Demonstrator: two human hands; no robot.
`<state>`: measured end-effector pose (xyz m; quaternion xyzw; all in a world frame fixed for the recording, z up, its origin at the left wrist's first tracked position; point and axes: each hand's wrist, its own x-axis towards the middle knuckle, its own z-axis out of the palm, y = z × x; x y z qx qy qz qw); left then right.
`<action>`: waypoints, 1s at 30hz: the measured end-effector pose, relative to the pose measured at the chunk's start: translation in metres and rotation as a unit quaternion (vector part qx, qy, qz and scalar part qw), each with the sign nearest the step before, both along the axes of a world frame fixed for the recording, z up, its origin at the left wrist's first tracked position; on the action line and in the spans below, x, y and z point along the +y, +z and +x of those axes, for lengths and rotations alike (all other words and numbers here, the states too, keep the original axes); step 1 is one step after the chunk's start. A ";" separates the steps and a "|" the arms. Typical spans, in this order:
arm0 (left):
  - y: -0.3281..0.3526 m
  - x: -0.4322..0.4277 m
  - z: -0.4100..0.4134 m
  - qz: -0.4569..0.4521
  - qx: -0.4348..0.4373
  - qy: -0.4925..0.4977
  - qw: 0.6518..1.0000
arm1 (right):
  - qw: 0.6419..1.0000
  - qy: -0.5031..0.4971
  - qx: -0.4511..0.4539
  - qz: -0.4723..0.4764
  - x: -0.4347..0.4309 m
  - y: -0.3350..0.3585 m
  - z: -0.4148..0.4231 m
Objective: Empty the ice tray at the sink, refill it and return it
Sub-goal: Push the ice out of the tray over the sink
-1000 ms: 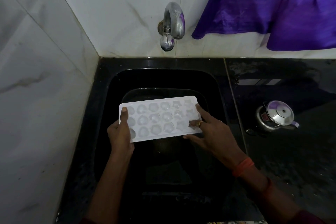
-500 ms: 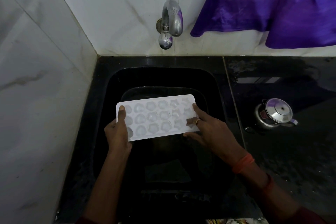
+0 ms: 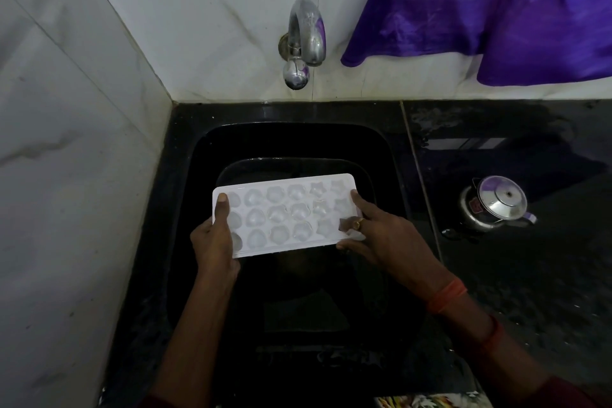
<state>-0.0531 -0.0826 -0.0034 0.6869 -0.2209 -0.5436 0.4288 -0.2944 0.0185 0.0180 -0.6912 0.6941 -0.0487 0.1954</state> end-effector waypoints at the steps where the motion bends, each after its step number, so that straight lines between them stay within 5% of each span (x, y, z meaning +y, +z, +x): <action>1: 0.000 0.000 0.000 0.000 -0.001 0.000 1.000 | 1.000 0.000 0.000 0.000 0.000 -0.001 0.000; 20: -0.008 -0.003 0.004 -0.002 0.007 -0.013 1.000 | 0.996 -0.032 -0.074 -0.041 0.008 -0.002 -0.002; 30: -0.005 -0.004 0.002 -0.007 0.005 -0.013 1.000 | 0.999 -0.022 -0.034 -0.033 0.007 -0.001 -0.003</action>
